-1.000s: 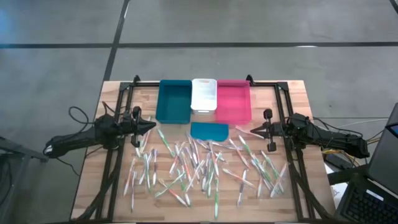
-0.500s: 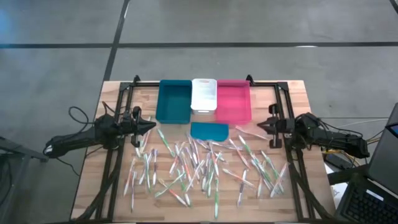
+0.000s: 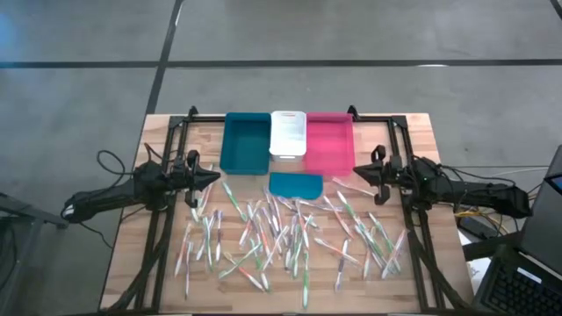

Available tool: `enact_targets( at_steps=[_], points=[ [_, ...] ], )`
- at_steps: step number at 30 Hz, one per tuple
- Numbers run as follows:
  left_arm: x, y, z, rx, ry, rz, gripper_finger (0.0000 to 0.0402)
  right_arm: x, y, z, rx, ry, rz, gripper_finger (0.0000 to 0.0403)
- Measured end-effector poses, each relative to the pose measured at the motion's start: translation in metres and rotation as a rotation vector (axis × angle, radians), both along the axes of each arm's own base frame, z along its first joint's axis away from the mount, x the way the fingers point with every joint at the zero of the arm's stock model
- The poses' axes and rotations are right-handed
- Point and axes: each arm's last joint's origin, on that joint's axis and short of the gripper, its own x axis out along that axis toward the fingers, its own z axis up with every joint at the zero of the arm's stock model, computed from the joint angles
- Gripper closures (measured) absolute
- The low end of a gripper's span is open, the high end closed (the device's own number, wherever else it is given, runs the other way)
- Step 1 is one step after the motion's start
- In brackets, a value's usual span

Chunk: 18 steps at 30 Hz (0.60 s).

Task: Pick & Place Toothbrushes
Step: Put the purple toothbrush into the pink bin

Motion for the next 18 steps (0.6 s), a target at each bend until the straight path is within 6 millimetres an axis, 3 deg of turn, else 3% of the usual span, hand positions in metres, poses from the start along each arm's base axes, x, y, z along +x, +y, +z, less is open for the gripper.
enact_targets(
  at_steps=[8,18],
  points=[
    [0.000,0.000,0.000,0.000,0.000,0.000,0.0376,0.012,-0.003,0.008,-0.108,-0.098,-0.023,0.0394],
    [0.000,0.000,0.000,0.000,0.002,0.000,0.0376,0.050,-0.018,0.022,-0.101,0.128,-0.107,0.0394]
  ],
)
